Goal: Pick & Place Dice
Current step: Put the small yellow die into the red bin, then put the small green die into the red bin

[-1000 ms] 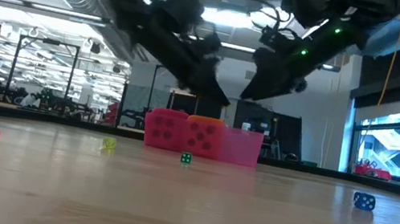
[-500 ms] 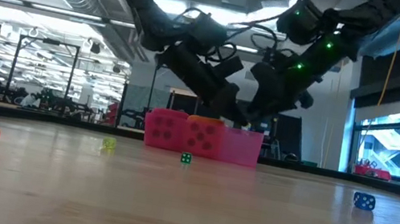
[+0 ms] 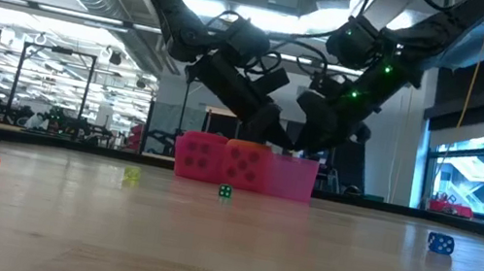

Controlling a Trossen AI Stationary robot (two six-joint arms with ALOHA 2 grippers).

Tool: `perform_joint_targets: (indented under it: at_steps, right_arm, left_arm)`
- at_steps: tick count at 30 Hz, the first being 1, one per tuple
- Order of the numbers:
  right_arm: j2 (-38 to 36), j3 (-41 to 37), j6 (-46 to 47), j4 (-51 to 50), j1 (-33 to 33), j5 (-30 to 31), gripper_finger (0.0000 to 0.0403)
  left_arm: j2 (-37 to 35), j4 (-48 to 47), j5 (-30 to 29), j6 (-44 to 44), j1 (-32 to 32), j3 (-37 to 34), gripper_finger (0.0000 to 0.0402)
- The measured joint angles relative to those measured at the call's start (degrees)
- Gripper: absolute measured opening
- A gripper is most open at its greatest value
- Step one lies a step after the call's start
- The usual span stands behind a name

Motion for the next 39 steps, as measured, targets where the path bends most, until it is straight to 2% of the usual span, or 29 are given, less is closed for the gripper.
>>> perform_joint_targets:
  at_steps: [5, 8, 11, 19, 28, 32, 39]
  right_arm:
    - [-0.09, -0.07, -2.38, -0.15, 0.01, -1.03, 0.0221]
    - [-0.24, -0.07, -2.16, 0.85, -0.23, 1.11, 0.0221]
    - [-0.26, -0.07, -2.14, 1.03, -0.43, 1.86, 0.0221]
    - [-0.26, -0.07, -5.01, 2.14, -0.67, 1.66, 0.0221]
    - [-0.26, -0.05, -6.27, 3.80, -0.65, 1.15, 0.0221]
    - [-0.27, -0.05, -6.47, 3.80, -0.65, -2.59, 0.0221]
    - [-0.28, -0.04, -6.45, 3.62, -0.62, -2.60, 0.0221]
  left_arm:
    - [-0.02, -1.40, -0.18, 1.11, 0.26, 0.02, 0.0057]
    - [-0.02, -1.61, -3.16, -0.77, 0.48, 0.01, 0.0057]
    - [-0.02, -1.42, -3.69, -2.07, 0.63, 0.00, 0.0058]
    - [-0.02, -1.75, -3.45, 4.11, -0.03, 0.00, 0.0061]
    - [-0.02, -1.31, -3.67, 5.44, -0.68, 0.00, 0.0104]
    - [-0.02, -0.96, -4.04, 5.48, -0.66, 0.00, 0.0123]
    - [-0.02, -0.92, -4.19, 5.55, -1.34, 0.00, 0.0134]
